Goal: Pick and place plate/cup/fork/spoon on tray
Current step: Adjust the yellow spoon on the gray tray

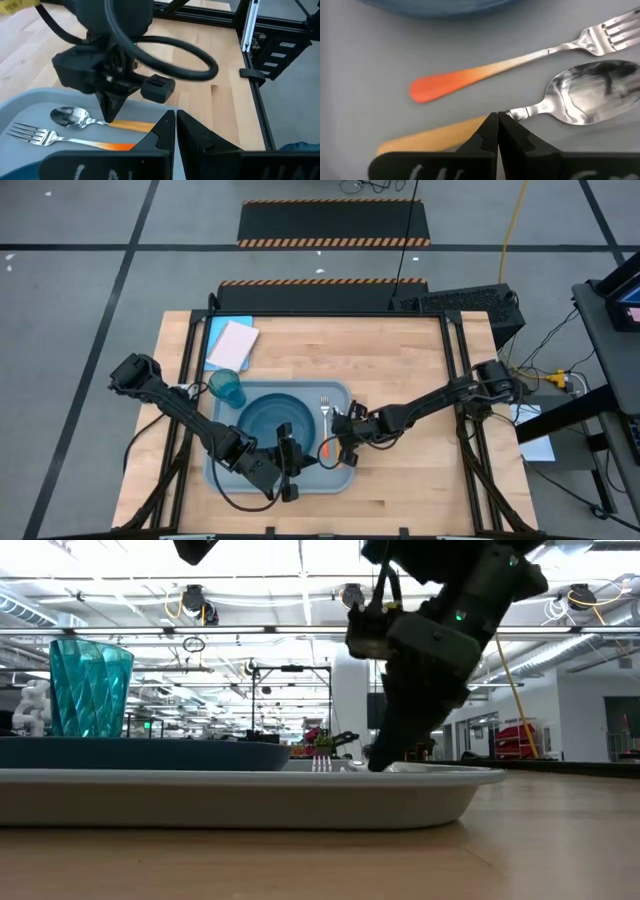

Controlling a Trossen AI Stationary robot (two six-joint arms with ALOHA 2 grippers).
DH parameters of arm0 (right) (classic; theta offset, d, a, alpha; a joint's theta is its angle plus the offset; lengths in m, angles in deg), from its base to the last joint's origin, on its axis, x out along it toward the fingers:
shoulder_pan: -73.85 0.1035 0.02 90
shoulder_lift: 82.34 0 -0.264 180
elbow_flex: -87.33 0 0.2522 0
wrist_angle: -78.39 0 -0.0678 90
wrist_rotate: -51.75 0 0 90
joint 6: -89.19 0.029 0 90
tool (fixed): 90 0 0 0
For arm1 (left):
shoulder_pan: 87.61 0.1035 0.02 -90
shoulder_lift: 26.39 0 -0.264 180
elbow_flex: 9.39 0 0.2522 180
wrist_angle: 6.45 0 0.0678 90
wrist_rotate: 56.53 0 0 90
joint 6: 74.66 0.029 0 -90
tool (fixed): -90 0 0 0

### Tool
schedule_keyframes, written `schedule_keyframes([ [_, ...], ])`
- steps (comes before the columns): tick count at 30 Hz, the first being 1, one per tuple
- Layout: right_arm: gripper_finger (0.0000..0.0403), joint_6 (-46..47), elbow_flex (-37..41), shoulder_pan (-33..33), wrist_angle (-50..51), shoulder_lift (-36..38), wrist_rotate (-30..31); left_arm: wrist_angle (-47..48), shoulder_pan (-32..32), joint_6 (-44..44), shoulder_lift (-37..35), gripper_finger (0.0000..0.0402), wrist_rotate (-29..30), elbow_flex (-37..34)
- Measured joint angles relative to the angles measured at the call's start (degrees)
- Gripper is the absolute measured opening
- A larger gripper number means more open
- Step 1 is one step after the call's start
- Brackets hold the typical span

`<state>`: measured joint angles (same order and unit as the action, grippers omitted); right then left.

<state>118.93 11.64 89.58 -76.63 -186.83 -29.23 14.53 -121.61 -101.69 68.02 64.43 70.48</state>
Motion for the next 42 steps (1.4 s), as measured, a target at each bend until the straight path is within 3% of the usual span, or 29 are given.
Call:
schedule_keyframes([
  [19, 0.0000, -2.51, 1.46, 0.01, -4.03, -0.44, -1.67, -0.08, -0.04, 0.50, 0.00, 0.0019, -0.09, 0.00],
  [24, 0.0000, -1.79, 2.56, -0.86, -4.13, -0.35, 2.71, -0.14, -0.04, 0.48, 0.00, 0.0019, -0.09, 0.00],
  [42, 0.0000, -2.89, 2.62, -1.90, -2.14, -0.35, 4.90, -0.19, -0.04, 1.05, 0.00, 0.0019, -0.09, 0.00],
])
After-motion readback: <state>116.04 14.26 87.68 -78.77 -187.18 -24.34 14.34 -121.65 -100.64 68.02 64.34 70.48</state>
